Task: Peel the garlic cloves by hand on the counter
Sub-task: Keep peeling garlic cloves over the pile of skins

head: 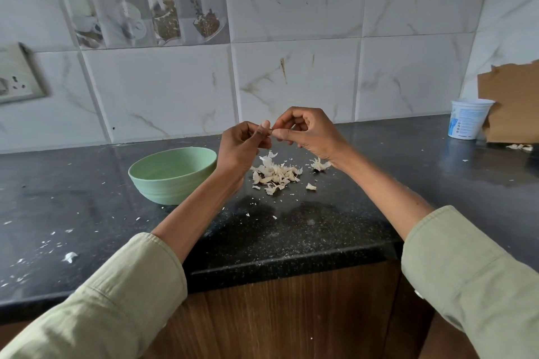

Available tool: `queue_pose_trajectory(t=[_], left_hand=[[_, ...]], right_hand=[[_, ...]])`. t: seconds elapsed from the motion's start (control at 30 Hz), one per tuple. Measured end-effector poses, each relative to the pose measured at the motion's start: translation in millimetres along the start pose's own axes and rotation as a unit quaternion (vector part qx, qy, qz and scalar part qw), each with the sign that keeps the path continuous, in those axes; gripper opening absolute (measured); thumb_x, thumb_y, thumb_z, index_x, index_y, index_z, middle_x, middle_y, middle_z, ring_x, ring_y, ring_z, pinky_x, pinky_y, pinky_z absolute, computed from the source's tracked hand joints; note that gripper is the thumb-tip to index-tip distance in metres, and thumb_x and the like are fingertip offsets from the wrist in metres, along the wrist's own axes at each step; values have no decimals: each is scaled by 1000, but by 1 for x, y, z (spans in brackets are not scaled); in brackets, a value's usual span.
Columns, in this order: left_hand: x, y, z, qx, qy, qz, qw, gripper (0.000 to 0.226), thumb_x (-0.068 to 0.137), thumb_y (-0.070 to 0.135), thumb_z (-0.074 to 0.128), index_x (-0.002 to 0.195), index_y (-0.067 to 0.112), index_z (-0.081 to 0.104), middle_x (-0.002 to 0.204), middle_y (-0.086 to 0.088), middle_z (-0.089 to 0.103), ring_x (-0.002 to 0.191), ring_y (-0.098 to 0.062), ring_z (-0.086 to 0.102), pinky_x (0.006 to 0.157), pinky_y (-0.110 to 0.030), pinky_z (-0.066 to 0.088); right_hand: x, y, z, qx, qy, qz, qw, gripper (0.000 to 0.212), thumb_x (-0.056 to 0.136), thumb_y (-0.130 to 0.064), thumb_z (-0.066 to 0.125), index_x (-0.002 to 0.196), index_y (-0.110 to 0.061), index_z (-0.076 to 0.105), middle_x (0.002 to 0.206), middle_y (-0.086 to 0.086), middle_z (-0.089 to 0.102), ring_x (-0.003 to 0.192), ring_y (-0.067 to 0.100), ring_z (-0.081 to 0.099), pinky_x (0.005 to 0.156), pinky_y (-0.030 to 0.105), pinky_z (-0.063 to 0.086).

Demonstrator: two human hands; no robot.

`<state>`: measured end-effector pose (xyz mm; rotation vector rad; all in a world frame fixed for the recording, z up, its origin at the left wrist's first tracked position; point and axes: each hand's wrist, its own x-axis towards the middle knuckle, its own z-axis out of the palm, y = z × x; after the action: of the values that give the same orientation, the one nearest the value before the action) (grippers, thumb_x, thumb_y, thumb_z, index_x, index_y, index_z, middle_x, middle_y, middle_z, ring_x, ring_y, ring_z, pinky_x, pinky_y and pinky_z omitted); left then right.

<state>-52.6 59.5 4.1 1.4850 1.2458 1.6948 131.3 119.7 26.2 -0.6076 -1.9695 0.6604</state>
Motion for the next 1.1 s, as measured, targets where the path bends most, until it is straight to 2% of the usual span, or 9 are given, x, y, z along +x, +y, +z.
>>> queue_pose_trajectory(t=[0.23, 0.43, 0.57, 0.63, 0.77, 0.9, 1.0, 1.1], left_hand=[[-2, 2, -2, -4, -33, 38, 999, 24, 99, 29, 73, 110, 7, 77, 95, -6, 82, 93, -17, 78, 78, -22, 57], [-2, 2, -3, -3, -36, 62, 997, 24, 92, 19, 81, 111, 4, 78, 93, -11, 81, 92, -20, 77, 77, -23, 57], [0, 0, -4, 73, -11, 94, 993, 12, 93, 17, 81, 102, 10, 79, 86, -6, 80, 79, -15, 74, 73, -25, 59], [-1, 2, -3, 120, -3, 113, 986, 8, 95, 19, 79, 101, 14, 79, 84, -2, 79, 80, -17, 75, 75, -29, 62], [-8, 13, 1, 215, 25, 170, 961, 2, 99, 16, 72, 99, 16, 74, 83, 7, 76, 79, -7, 72, 76, -30, 60], [-14, 35, -13, 316, 56, 218, 922, 2, 93, 20, 71, 93, 19, 73, 78, 11, 73, 72, -7, 69, 72, -36, 61], [-19, 54, -38, 376, 74, 198, 902, 5, 86, 20, 69, 87, 23, 74, 76, 12, 71, 72, -10, 68, 72, -37, 60], [-30, 65, -67, 468, 83, 171, 863, 9, 83, 23, 68, 90, 25, 74, 80, 10, 73, 78, -18, 69, 76, -39, 58]], right_hand=[[0, 0, -3, -14, 21, 11, 1000, 19, 90, -17, 85, 103, -8, 74, 87, 8, 79, 70, 18, 73, 58, 23, 54], [0, 0, -3, -25, 25, -11, 999, 12, 90, -9, 82, 96, -5, 73, 79, 6, 78, 68, 21, 75, 58, 25, 56], [-2, 0, -1, -30, -3, -25, 999, 10, 92, -8, 80, 94, -2, 72, 79, 5, 80, 66, 24, 75, 57, 22, 54], [-2, 0, -2, -25, -17, -18, 999, 9, 96, -8, 76, 96, -1, 71, 80, 6, 80, 65, 24, 74, 57, 22, 53], [-1, 2, 1, -20, -30, 10, 999, 14, 102, -16, 70, 100, -2, 69, 78, 8, 79, 61, 22, 70, 55, 23, 49], [0, 14, -2, -95, -40, 12, 995, 31, 103, -34, 68, 88, -8, 73, 68, 4, 76, 53, 17, 67, 56, 20, 50], [-4, 16, -5, -144, -102, 38, 984, 31, 103, -36, 68, 86, -10, 75, 68, 3, 76, 52, 10, 63, 56, 18, 51], [-9, 16, 0, -180, -159, 28, 970, 26, 101, -34, 71, 88, -12, 76, 68, 2, 75, 45, 1, 53, 51, 11, 41]])
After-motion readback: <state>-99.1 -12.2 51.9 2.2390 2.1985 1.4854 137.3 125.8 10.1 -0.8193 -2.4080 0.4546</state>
